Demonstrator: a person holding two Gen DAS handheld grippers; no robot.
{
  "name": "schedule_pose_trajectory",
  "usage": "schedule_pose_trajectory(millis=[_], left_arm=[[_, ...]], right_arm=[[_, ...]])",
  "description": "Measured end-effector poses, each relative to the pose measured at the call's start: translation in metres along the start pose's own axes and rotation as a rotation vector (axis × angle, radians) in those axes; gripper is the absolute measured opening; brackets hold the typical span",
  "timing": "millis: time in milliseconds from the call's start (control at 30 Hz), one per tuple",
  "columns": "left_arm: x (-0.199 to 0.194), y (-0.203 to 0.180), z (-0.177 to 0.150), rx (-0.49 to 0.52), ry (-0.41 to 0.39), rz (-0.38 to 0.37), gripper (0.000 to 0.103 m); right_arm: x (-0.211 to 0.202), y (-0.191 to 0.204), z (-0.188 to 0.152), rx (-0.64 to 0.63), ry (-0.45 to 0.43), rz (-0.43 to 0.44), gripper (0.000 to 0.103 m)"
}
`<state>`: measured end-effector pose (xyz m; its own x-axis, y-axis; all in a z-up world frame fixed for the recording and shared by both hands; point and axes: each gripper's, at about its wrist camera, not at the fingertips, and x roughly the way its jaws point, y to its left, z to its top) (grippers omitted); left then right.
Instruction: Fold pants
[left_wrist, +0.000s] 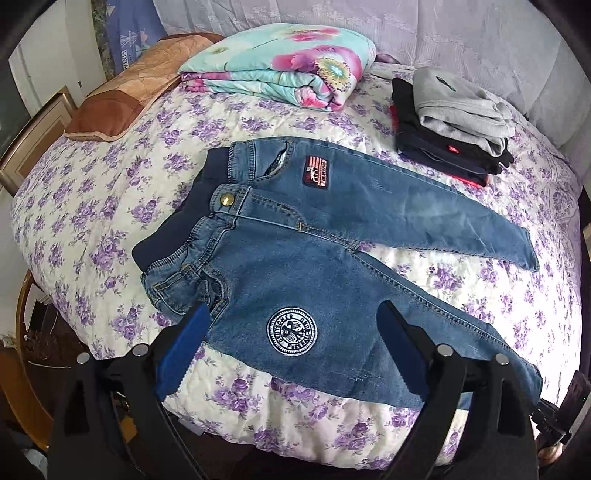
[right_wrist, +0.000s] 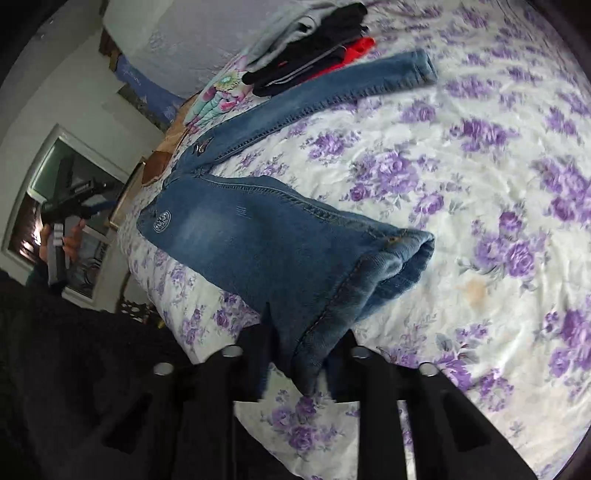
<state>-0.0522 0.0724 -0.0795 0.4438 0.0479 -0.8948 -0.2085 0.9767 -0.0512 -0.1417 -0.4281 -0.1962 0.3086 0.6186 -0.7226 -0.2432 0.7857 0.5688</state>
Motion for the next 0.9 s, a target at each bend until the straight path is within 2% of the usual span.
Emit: schedule_pose_trajectory(millis=[100,200,333,433,500,533,567,633,700,767,800,867,900], left_arm=[[0.005,0.005,0.001,-0.017,0.013,0.008,0.089],[0.011,0.004,0.004,-0.011,0.019,0.009,0.089],[0.017,0.000,0.007,-0.002,0.014,-0.009,0.089],[0.026,-0.003,0.002,0.017,0.025,-0.032,0.090],[0.037,-0.005,-0.003,0.039,0.044,-0.011,0.090],[0.044,-0.004,-0.005,0.049,0.059,0.006,0.090],[0.046,-0.002,-0.007,0.055,0.063,0.010,0.090],[0.048,0.003,-0.009,0.073,0.053,0.015,0.090],[0.051,0.007,-0.009,0.100,0.035,0.032,0.090],[0.058,0.011,-0.007,0.129,0.029,0.050,0.090],[0.062,0.012,-0.007,0.144,0.032,0.054,0.090],[0.071,0.011,-0.007,0.183,0.038,0.065,0.090],[0.074,0.011,-0.007,0.201,0.045,0.063,0.090]], right_arm=[[-0.013,0.004,0.004,0.008,0.014,0.112,0.016],[-0.041,0.017,0.013,-0.048,0.037,0.150,0.012],[-0.075,0.018,0.015,-0.067,0.054,0.139,0.011],[-0.059,-0.002,0.005,-0.049,0.121,-0.006,0.013],[-0.024,-0.019,-0.006,-0.009,0.228,-0.150,0.031],[-0.014,-0.024,-0.014,0.013,0.251,-0.169,0.037],[-0.014,-0.023,-0.017,0.016,0.223,-0.172,0.043],[-0.026,-0.016,-0.015,0.029,0.198,-0.192,0.044],[-0.045,-0.003,-0.005,0.037,0.114,-0.243,0.052],[-0.054,0.021,0.010,0.004,0.028,-0.278,0.065],[-0.052,0.035,0.018,-0.015,-0.007,-0.285,0.068],[-0.038,0.065,0.031,-0.043,-0.068,-0.265,0.084],[-0.026,0.075,0.035,-0.044,-0.070,-0.249,0.087]])
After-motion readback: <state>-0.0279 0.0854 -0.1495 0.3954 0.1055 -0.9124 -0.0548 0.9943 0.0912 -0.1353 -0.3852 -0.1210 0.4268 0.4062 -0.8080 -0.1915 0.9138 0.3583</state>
